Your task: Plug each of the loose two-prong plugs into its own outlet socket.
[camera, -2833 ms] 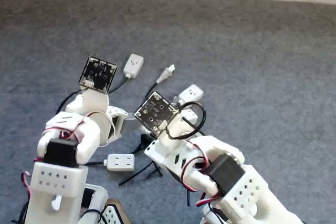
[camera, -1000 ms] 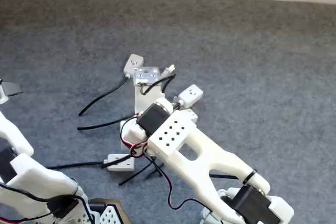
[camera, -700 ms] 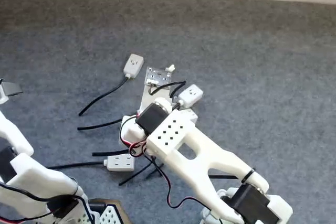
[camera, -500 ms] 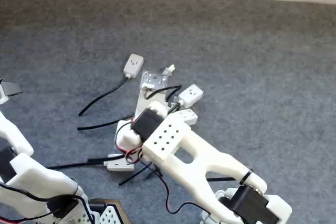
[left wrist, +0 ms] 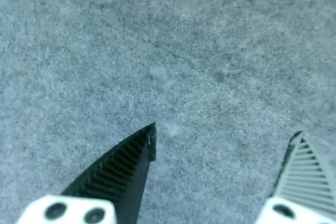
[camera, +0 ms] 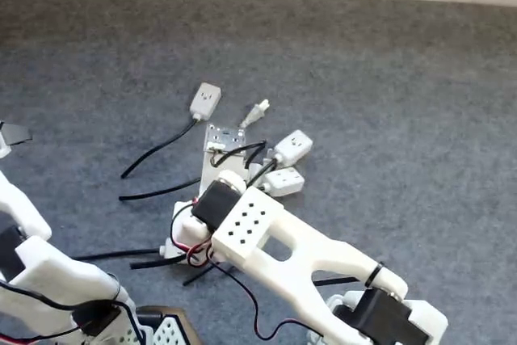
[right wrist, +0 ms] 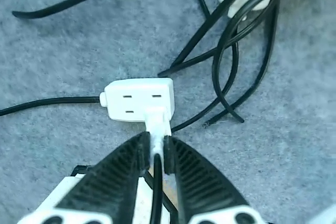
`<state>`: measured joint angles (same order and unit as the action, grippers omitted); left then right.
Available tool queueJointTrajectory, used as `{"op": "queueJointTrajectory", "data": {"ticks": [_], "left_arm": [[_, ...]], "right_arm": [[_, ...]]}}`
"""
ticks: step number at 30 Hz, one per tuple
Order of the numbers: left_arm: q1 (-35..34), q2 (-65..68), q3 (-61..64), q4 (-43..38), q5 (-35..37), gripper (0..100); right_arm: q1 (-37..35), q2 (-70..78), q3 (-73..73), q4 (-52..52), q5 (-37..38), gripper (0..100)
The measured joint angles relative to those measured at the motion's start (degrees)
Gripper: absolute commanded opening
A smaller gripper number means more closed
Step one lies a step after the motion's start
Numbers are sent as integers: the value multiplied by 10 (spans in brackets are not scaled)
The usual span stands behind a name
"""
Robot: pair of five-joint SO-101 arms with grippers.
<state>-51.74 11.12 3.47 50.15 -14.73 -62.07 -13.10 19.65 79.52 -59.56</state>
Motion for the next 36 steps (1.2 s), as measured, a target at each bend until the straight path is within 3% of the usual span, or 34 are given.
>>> {"op": "queueJointTrajectory", "data": {"ticks": [36], "left_arm": [[-16, 0, 0, 0, -1, 376]], "right_arm": [[-1, 81, 12, -47, 0, 5]]}}
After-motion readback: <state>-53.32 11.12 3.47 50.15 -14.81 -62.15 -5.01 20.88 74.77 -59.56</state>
